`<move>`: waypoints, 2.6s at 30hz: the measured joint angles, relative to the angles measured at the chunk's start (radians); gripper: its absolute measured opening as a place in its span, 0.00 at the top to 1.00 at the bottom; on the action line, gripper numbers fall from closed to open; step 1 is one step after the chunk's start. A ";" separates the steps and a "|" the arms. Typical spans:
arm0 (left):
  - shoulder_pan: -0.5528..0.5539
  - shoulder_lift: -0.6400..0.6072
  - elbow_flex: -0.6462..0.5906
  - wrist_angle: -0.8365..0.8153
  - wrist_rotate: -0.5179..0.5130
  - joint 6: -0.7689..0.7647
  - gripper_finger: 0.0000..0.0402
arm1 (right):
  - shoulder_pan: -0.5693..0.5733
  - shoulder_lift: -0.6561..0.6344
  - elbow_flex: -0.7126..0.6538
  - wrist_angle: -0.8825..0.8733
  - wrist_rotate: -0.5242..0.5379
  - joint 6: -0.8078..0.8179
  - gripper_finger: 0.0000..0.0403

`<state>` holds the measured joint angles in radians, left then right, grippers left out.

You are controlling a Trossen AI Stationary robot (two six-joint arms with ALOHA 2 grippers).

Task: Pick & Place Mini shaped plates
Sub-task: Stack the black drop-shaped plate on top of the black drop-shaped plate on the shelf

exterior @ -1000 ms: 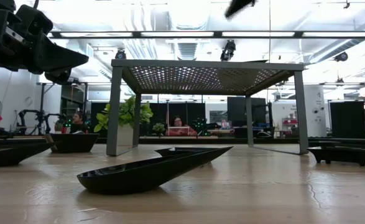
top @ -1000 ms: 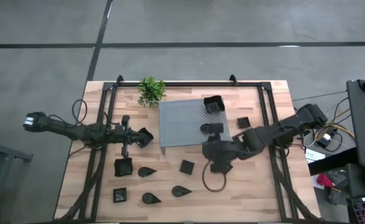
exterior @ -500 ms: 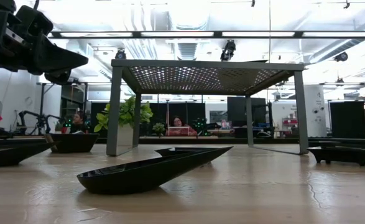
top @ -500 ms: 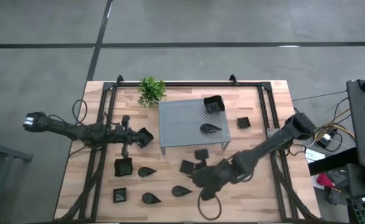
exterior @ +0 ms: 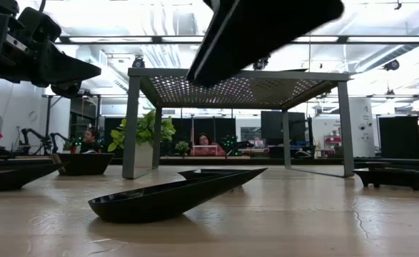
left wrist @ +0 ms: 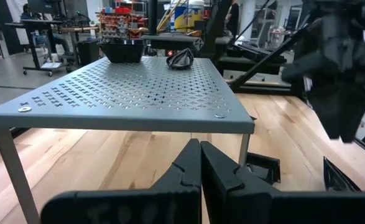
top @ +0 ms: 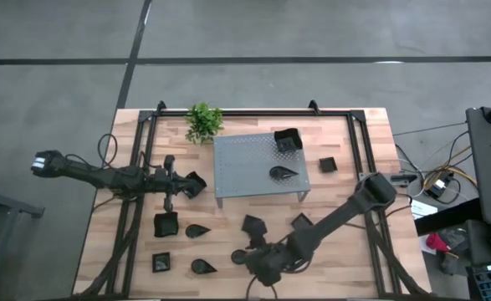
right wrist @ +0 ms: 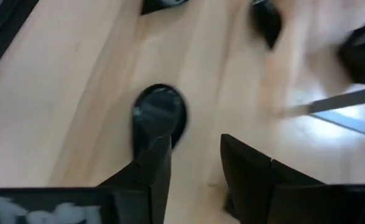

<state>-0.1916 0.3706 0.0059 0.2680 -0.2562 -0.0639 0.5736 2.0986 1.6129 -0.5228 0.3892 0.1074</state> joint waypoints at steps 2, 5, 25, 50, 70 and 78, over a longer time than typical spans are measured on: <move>0.000 0.000 0.000 0.000 0.000 0.000 1.00 | 0.000 0.017 0.018 -0.006 -0.029 0.010 0.64; 0.000 0.000 0.000 -0.001 0.000 0.000 1.00 | 0.002 0.029 0.039 -0.045 -0.042 0.010 0.64; 0.000 0.000 0.000 -0.011 0.000 0.000 1.00 | 0.053 0.065 0.014 -0.034 -0.052 0.034 0.68; 0.000 0.000 0.000 -0.024 0.000 0.000 1.00 | 0.052 0.134 -0.009 0.100 -0.019 -0.059 0.70; 0.000 0.000 0.000 -0.024 0.000 0.000 1.00 | 0.048 0.120 0.020 0.090 0.029 -0.423 0.79; 0.000 0.000 0.000 -0.030 0.000 0.000 1.00 | 0.026 0.139 0.017 0.055 0.038 -0.622 0.76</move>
<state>-0.1915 0.3702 0.0059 0.2384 -0.2563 -0.0639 0.5992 2.2372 1.6302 -0.4677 0.4269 -0.5143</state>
